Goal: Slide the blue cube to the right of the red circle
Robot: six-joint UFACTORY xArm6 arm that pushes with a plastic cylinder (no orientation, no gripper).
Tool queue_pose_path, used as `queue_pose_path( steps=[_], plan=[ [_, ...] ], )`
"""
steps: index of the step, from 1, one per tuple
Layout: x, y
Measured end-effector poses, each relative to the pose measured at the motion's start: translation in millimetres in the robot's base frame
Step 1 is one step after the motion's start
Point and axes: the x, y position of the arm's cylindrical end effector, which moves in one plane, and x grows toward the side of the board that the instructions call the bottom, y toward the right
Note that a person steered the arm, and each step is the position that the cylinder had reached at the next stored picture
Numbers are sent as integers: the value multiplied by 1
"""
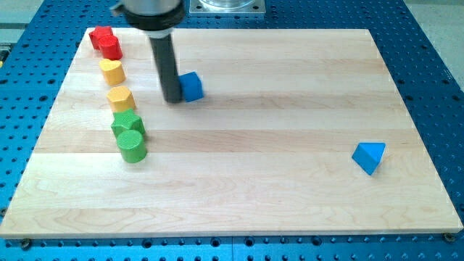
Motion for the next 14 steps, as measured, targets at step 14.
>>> queue_pose_path(
  steps=[14],
  plan=[
    [-154, 2]
  ],
)
